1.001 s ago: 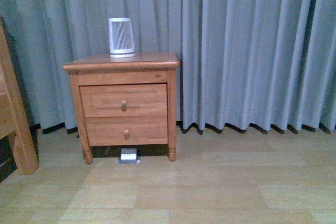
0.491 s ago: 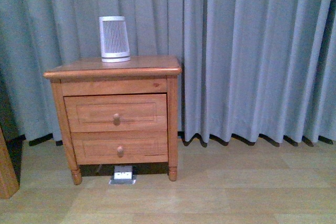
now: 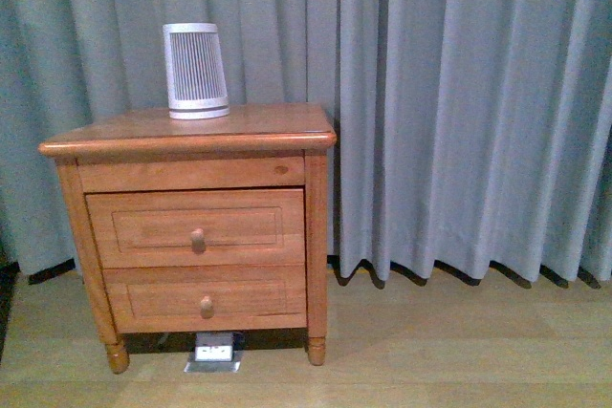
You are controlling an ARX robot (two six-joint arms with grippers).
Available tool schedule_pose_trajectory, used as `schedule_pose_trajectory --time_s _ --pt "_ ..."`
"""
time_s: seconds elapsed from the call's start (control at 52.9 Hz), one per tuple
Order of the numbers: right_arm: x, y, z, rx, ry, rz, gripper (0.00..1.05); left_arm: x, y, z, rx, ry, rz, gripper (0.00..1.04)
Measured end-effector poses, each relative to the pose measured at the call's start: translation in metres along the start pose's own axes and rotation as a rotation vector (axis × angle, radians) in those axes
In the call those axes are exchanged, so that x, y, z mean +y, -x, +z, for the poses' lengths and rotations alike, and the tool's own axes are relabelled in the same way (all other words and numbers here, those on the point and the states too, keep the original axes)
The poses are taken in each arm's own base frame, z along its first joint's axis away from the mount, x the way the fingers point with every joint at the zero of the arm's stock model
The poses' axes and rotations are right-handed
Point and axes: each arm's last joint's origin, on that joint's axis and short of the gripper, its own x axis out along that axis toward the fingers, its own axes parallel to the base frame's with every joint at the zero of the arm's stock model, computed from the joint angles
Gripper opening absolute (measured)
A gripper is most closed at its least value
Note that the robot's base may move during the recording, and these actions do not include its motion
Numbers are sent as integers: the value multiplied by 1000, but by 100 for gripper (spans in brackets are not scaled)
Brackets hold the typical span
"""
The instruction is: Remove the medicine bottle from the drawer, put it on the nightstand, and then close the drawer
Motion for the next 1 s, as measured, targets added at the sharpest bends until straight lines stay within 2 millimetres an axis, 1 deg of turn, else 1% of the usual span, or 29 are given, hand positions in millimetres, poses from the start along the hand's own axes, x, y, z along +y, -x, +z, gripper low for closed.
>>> schedule_pose_trajectory --time_s 0.208,0.283,0.321,0.359,0.453,0.567,0.623,0.699,0.718,0.793,0.812,0.869,1.001 --pt "0 0 0 0 0 0 98 0 0 0 1 0 0 98" --pt "0 0 0 0 0 0 98 1 -1 -5 208 37 117 98" --pt "0 0 0 0 0 0 98 1 -2 -9 269 53 115 98" --pt "0 0 0 0 0 0 98 2 -3 -11 293 82 102 98" --pt "0 0 0 0 0 0 98 4 -11 -7 267 91 96 98" --pt "0 0 0 0 0 0 98 9 -33 7 208 76 105 98" --pt "0 0 0 0 0 0 98 10 -51 16 169 53 103 98" --pt "0 0 0 0 0 0 98 10 -82 30 117 28 114 98" --pt "0 0 0 0 0 0 98 9 -96 35 101 18 120 98" --pt "0 0 0 0 0 0 98 4 -134 41 79 -9 130 98" --pt "0 0 0 0 0 0 98 3 -139 40 79 -11 130 98" --pt "0 0 0 0 0 0 98 -3 -167 38 94 -21 128 98" --pt "0 0 0 0 0 0 98 -18 -223 21 141 -40 119 98"
